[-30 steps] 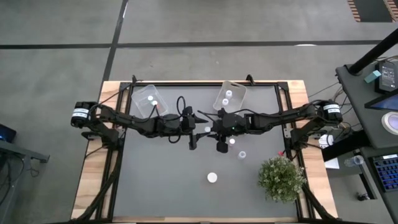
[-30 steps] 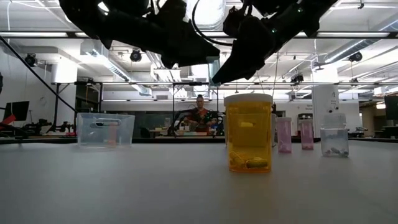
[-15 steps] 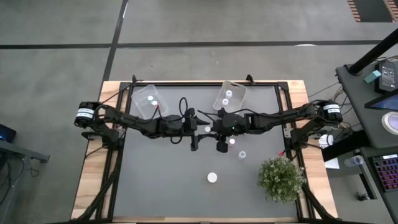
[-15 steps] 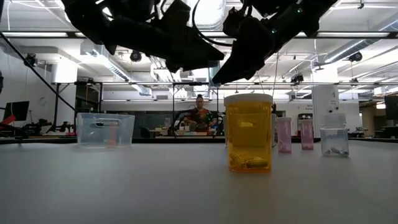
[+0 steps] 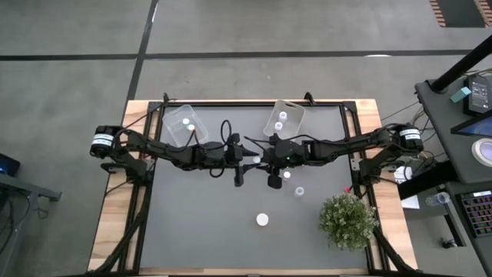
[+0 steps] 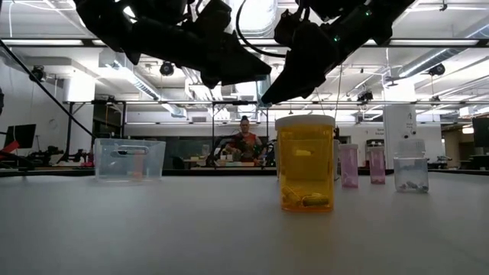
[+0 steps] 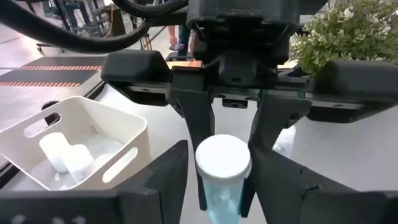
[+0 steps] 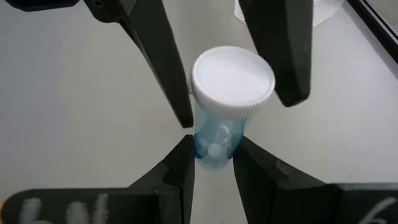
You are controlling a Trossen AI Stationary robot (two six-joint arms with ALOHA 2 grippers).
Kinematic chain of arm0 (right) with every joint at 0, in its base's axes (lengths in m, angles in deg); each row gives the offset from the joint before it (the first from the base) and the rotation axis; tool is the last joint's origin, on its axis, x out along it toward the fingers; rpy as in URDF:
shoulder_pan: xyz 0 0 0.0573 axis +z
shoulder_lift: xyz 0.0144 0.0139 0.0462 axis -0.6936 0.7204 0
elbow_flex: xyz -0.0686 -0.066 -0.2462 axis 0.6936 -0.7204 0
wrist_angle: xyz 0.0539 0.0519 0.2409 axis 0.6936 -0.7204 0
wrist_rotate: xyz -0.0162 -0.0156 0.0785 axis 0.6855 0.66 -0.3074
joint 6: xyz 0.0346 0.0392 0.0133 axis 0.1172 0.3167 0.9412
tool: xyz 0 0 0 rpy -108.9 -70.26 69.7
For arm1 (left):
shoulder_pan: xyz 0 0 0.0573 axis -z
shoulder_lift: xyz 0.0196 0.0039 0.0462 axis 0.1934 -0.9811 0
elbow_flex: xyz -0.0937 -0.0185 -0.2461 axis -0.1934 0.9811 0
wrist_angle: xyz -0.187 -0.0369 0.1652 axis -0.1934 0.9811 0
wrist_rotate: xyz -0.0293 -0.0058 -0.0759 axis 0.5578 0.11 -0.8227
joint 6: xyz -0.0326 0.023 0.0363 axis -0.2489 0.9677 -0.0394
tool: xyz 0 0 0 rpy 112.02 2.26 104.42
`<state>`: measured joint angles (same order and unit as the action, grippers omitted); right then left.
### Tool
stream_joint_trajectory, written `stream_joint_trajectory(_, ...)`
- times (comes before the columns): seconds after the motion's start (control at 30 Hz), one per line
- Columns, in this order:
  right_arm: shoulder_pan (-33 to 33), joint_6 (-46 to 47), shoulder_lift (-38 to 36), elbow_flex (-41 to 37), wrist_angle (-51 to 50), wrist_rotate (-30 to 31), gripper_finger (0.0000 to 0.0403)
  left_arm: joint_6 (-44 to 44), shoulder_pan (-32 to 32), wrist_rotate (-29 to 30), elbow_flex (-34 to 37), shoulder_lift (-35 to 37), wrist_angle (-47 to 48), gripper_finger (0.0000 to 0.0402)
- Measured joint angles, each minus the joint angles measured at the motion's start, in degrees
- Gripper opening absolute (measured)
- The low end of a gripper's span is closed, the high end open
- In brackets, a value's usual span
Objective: Pick and place medicine bottles into bin by pill shape (circle, oval)
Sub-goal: Put the blue pill bottle into the transparent bin
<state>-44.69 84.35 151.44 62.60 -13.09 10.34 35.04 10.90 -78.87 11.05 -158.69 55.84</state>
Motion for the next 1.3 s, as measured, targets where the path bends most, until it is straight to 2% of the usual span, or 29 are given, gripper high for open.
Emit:
stream_joint_trajectory(0.27,0.0,0.0,0.0,0.0,0.03,-0.02,0.0086,-0.08,0.06,0.02,0.0,0.0,0.19,0.0094)
stream_joint_trajectory(0.5,0.0,0.07,0.0,0.0,0.11,-0.22,0.0093,-1.27,0.07,0.02,0.0,0.01,0.19,0.0099)
stream_joint_trajectory(0.77,-0.13,1.56,-0.08,0.0,0.26,-0.2,0.0174,-1.42,0.07,0.04,0.04,0.16,0.36,0.0101)
stream_joint_trajectory(0.87,-0.37,1.6,-0.8,-0.02,0.11,-0.2,0.0198,-1.44,0.07,0.64,0.13,1.31,3.64,0.0101)
stream_joint_trajectory(1.1,-0.82,1.36,-3.92,-0.06,-1.08,-0.08,0.021,-1.95,0.09,9.95,1.96,9.44,16.41,0.0102)
stream_joint_trajectory(1.3,-1.03,0.9,-4.81,-0.07,-1.62,0.22,0.0202,-5.62,0.13,23.2,9.19,20.23,20.44,0.0102)
